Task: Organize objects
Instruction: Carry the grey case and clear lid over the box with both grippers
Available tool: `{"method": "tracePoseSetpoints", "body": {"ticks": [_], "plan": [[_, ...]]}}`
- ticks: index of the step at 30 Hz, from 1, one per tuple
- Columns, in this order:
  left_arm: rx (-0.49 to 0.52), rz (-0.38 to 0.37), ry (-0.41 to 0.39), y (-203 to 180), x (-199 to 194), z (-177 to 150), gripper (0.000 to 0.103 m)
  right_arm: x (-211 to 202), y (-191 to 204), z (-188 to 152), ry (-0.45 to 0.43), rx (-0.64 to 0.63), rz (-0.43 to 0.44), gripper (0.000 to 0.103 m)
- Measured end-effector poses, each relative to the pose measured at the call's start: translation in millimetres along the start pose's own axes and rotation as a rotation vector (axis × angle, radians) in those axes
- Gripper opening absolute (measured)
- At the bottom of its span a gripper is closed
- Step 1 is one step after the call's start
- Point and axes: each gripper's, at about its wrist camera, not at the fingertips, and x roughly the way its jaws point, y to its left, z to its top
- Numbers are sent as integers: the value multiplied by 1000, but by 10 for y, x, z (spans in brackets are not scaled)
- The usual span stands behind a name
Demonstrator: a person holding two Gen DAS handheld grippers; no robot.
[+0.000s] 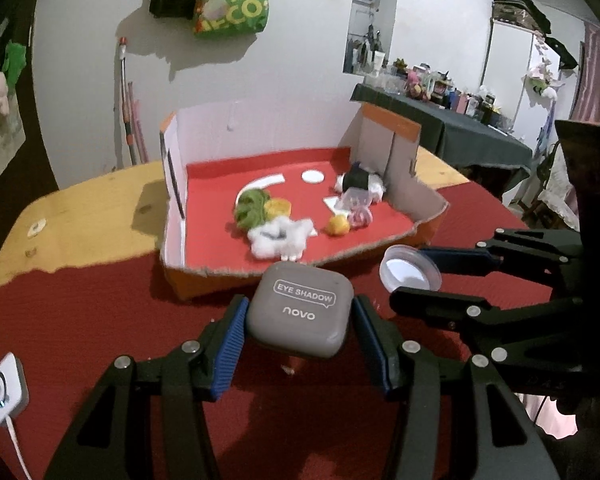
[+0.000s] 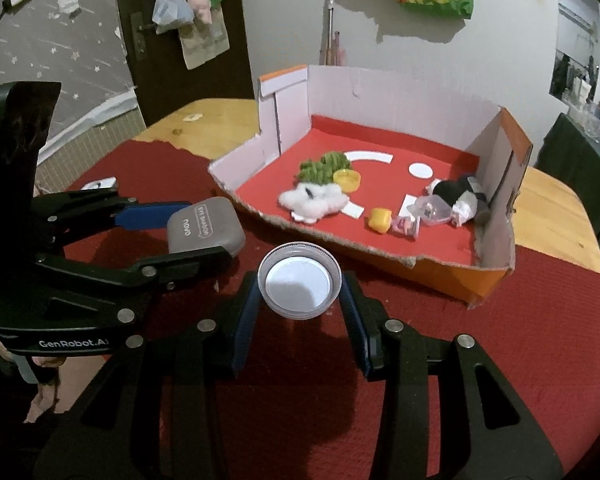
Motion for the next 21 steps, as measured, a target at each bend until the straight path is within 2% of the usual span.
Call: {"method": "tracePoseSetpoints", "body": {"ticks": [10, 21], "plan": [[18, -17, 1, 7, 144, 290, 56, -2, -280, 235, 0, 36, -3, 39], [-8, -23, 17, 96, 470, 632, 56, 284, -576, 421, 30, 82, -19, 39]]}}
